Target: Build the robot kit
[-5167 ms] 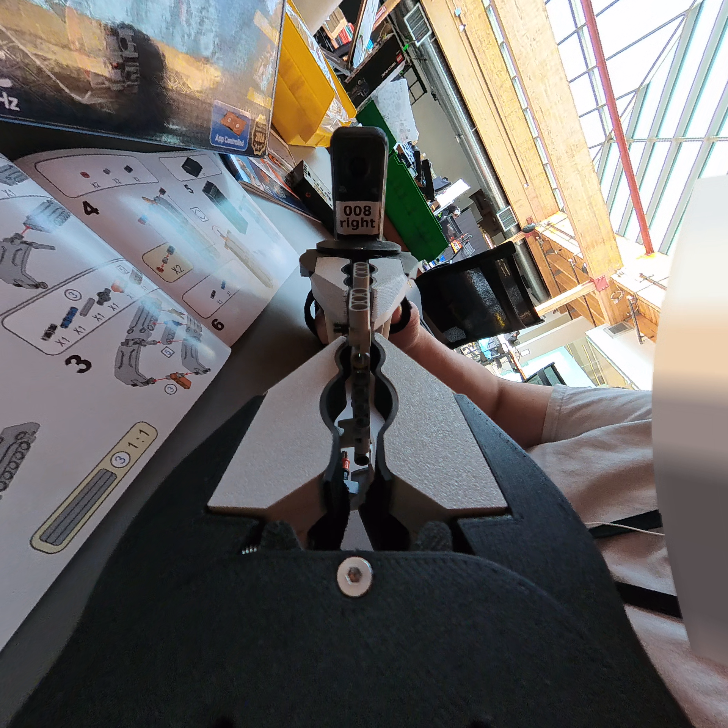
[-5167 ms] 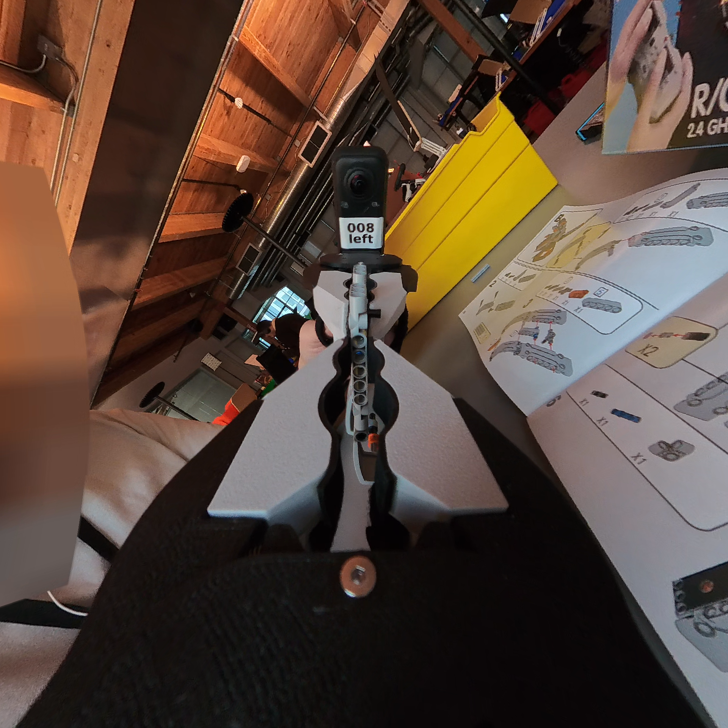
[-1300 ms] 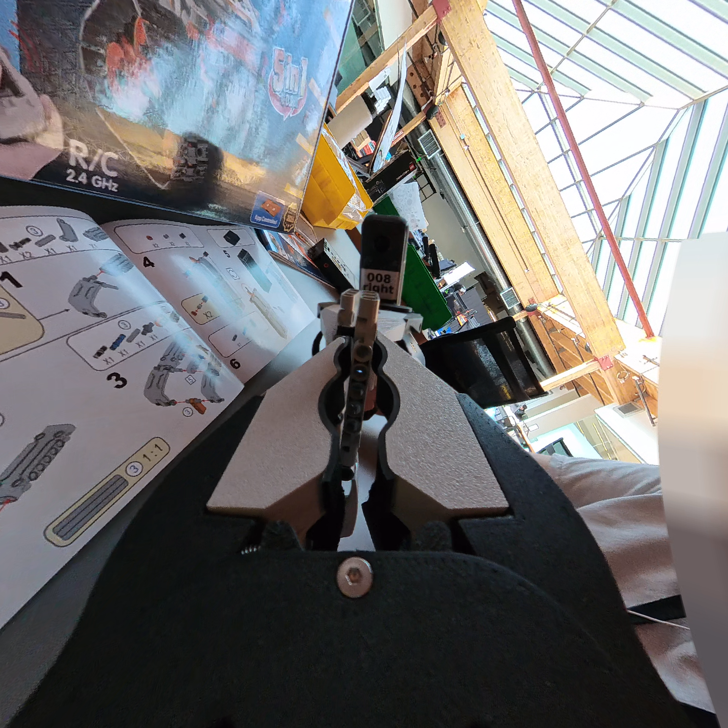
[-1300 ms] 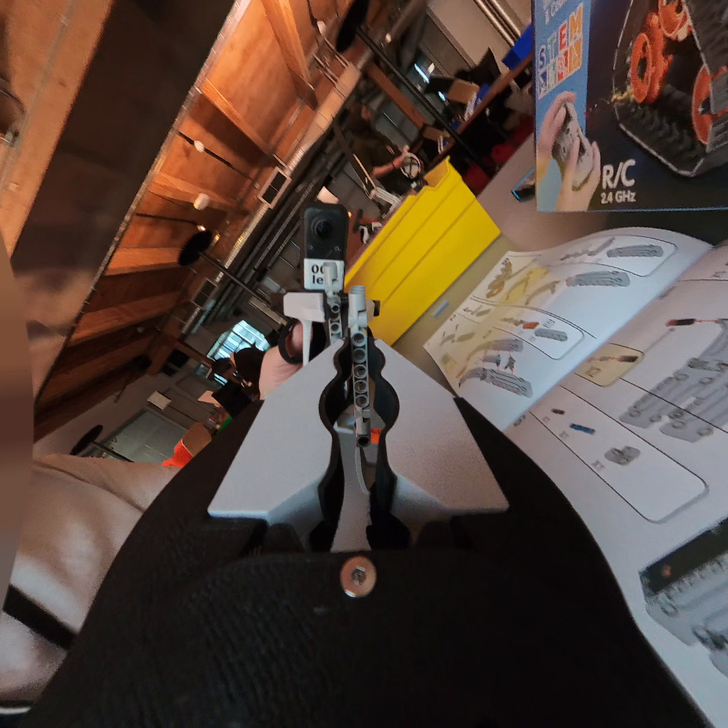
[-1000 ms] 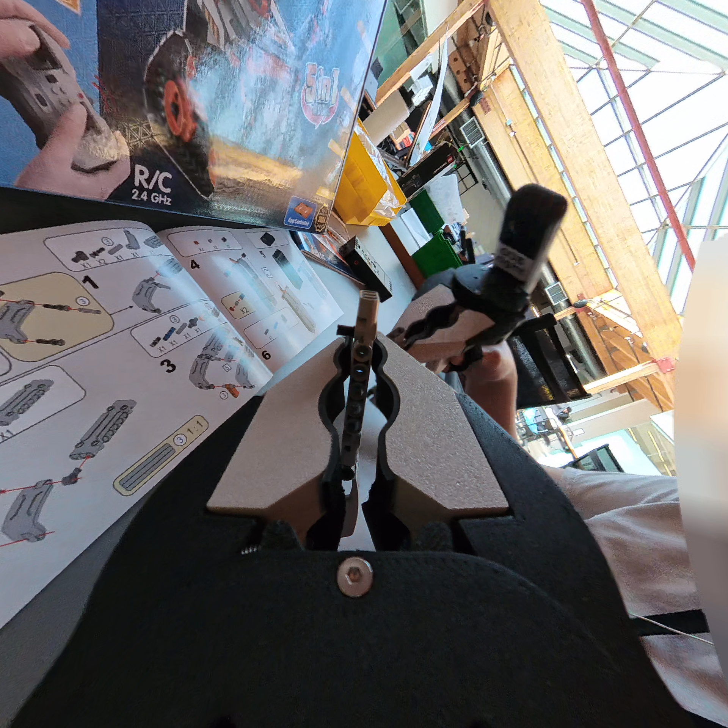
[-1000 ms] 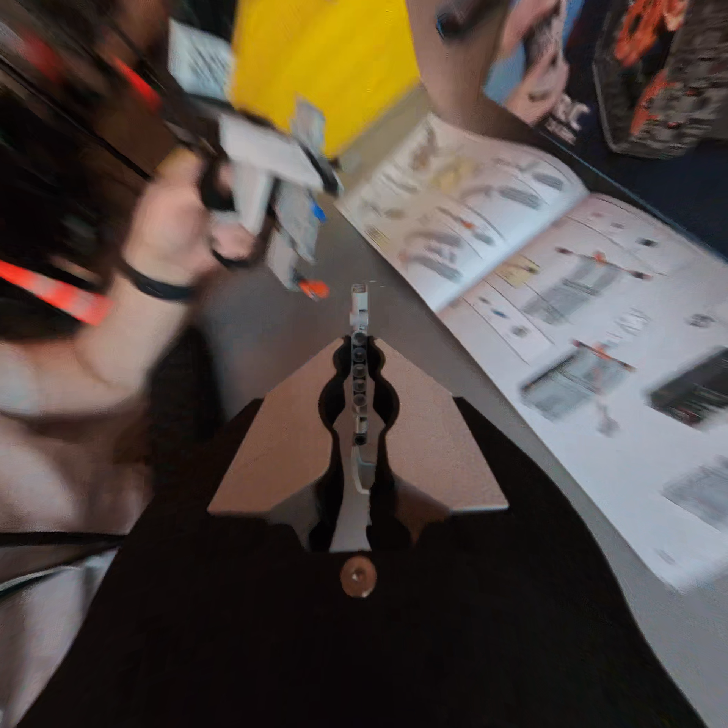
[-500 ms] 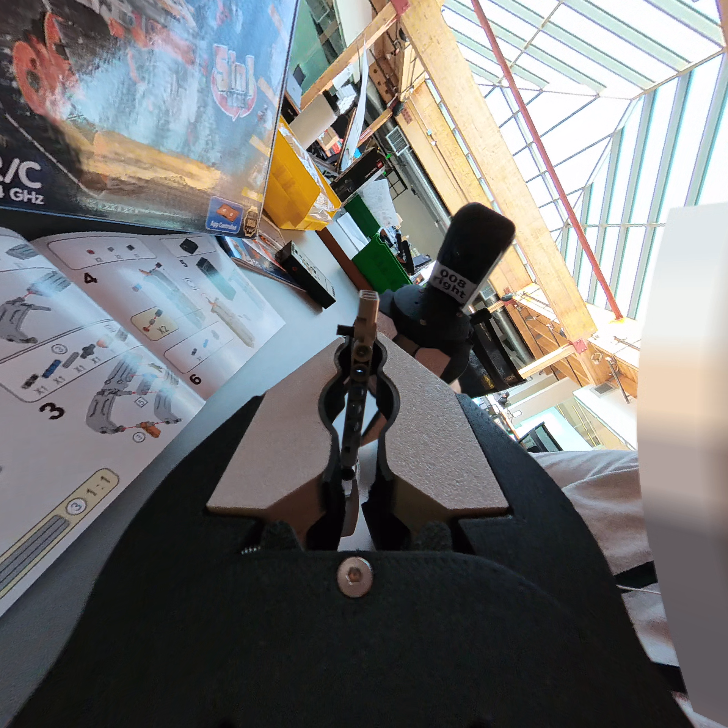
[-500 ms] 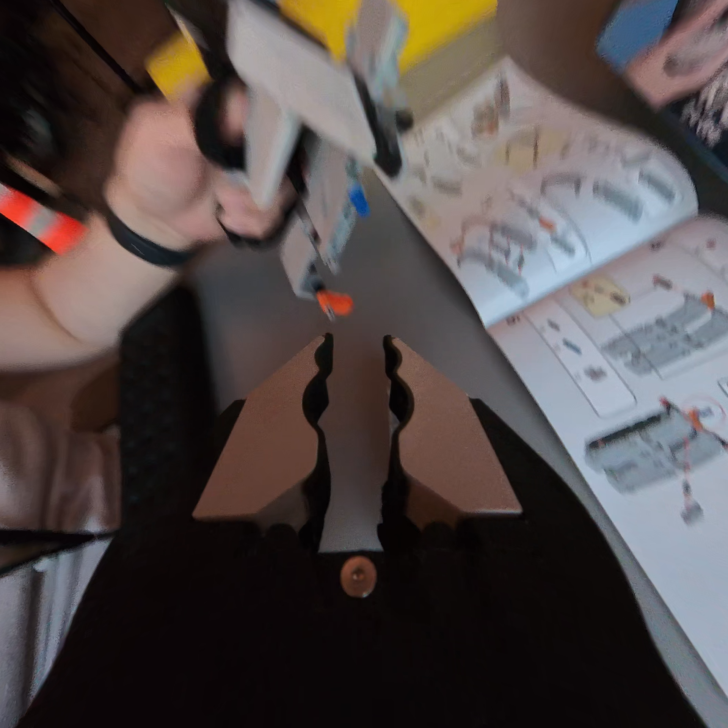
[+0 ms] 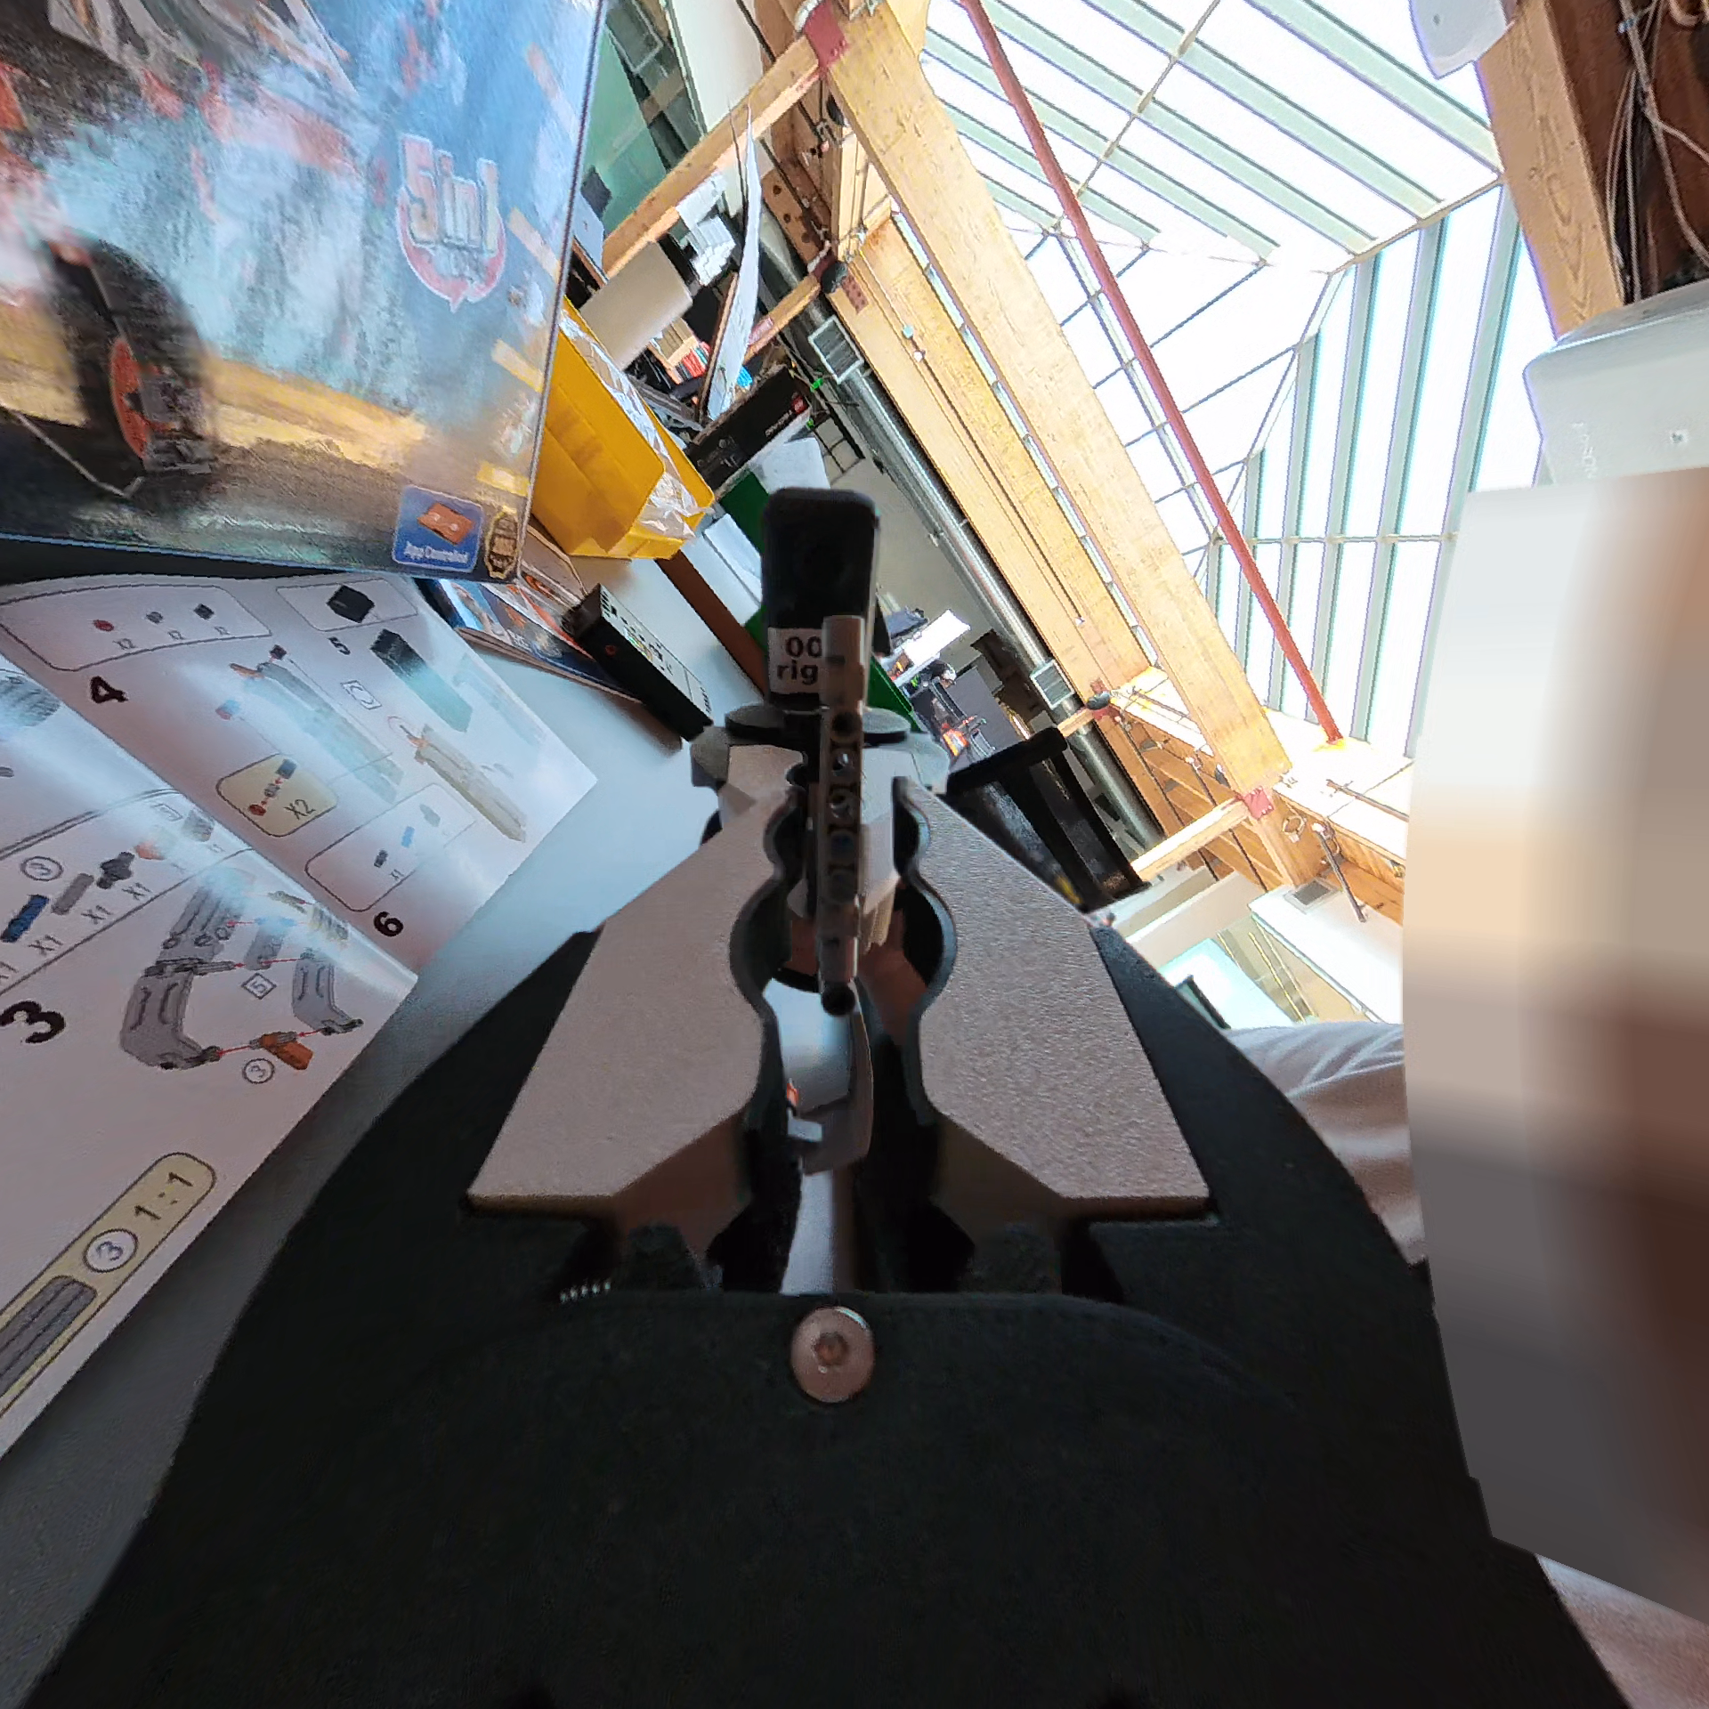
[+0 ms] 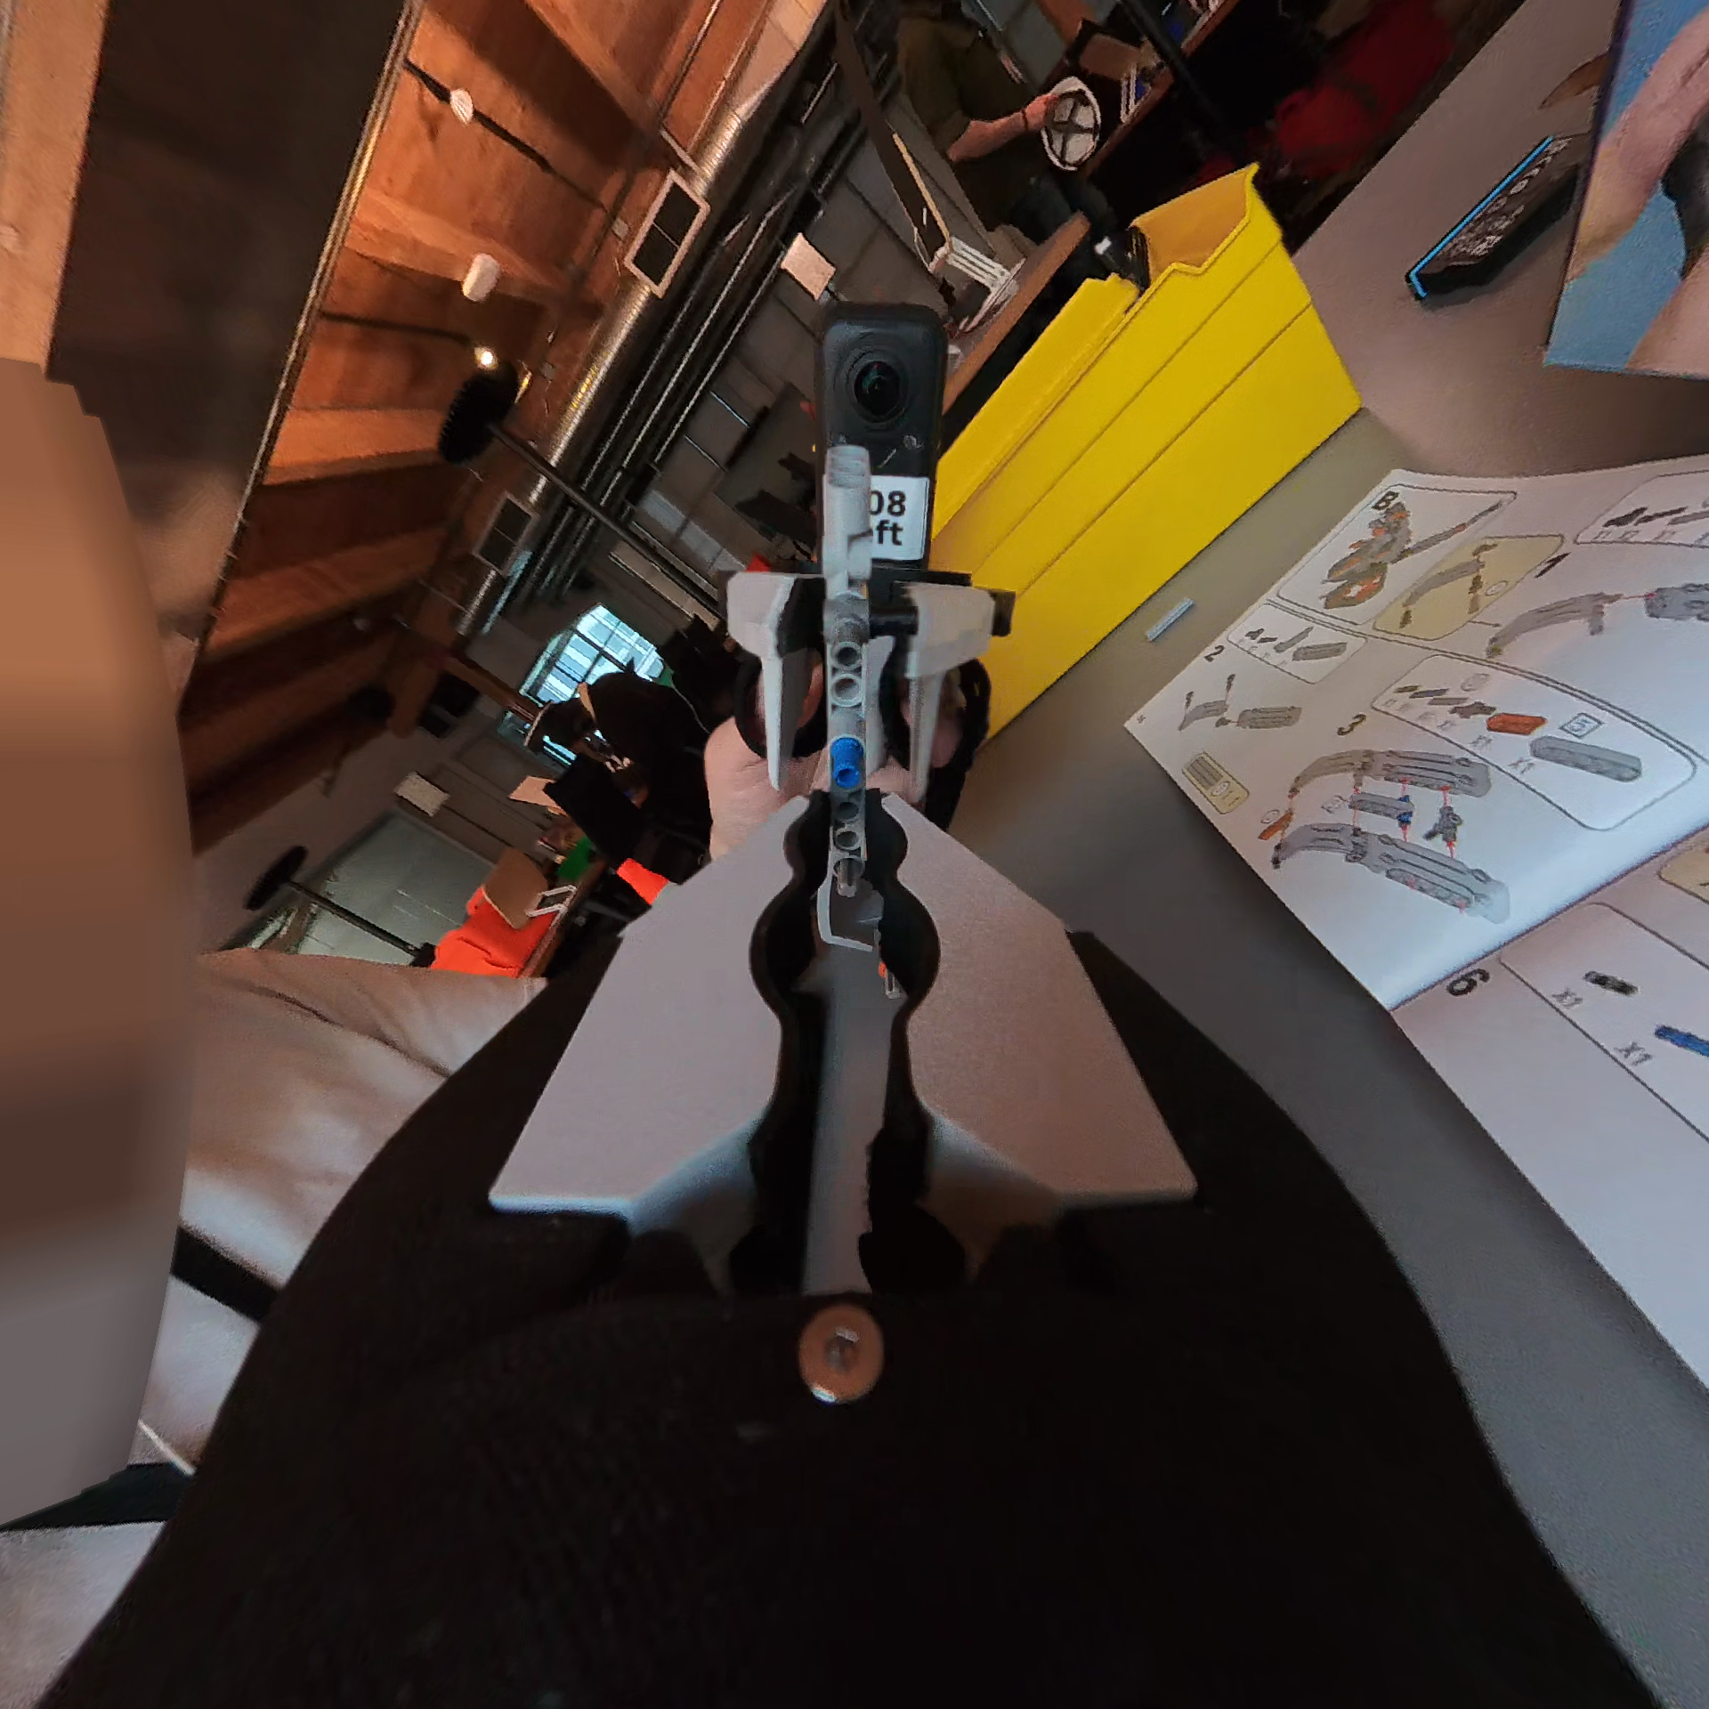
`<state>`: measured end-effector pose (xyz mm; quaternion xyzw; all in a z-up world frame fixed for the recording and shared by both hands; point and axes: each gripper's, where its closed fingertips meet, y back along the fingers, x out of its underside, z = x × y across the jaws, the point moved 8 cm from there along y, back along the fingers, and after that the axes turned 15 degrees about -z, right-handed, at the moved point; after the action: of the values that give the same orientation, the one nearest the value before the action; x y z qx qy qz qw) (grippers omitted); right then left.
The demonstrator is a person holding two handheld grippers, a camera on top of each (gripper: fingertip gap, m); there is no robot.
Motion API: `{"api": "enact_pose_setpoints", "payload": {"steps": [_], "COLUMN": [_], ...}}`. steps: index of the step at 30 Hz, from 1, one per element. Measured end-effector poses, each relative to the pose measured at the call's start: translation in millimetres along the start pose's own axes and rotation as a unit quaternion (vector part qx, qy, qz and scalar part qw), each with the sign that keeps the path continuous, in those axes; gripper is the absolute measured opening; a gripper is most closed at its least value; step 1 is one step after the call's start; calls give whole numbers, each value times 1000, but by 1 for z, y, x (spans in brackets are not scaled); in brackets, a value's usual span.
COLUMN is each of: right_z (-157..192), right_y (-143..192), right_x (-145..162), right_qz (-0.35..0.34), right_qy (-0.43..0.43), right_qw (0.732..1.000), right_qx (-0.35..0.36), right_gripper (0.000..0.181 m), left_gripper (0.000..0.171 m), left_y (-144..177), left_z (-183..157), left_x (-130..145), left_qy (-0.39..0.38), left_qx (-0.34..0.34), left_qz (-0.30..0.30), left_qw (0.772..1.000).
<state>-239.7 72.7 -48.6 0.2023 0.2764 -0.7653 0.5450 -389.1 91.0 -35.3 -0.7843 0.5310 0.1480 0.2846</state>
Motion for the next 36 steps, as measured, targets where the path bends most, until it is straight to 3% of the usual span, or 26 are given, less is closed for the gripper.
{"api": "enact_pose_setpoints", "payload": {"steps": [5,11,23,26,30,32,36], "right_z": [0,0,-4,-5,8,13,16], "right_y": [4,8,10,17,33,35,28], "right_x": [0,-3,-1,-8,-6,3,32], "right_qz": [22,42,63,70,147,217,333], "right_qy": [3,22,36,95,256,327,353], "right_qw": [1000,999,997,992,947,901,846], "right_qx": [-2,0,3,43,130,186,222], "right_gripper": [5,5,5,28,47,51,50], "left_gripper": [10,18,5,5,5,5,5], "left_y": [-3,-7,-14,-9,2,5,8], "left_z": [0,2,5,7,12,13,13], "left_x": [6,15,24,18,7,4,1], "left_qy": [-1,-13,-42,-47,-51,-66,-71], "left_qx": [-2,-15,-25,-39,-63,-75,-81], "left_qz": [31,79,92,75,50,47,48], "left_qw": [1000,997,995,995,995,994,993]}}
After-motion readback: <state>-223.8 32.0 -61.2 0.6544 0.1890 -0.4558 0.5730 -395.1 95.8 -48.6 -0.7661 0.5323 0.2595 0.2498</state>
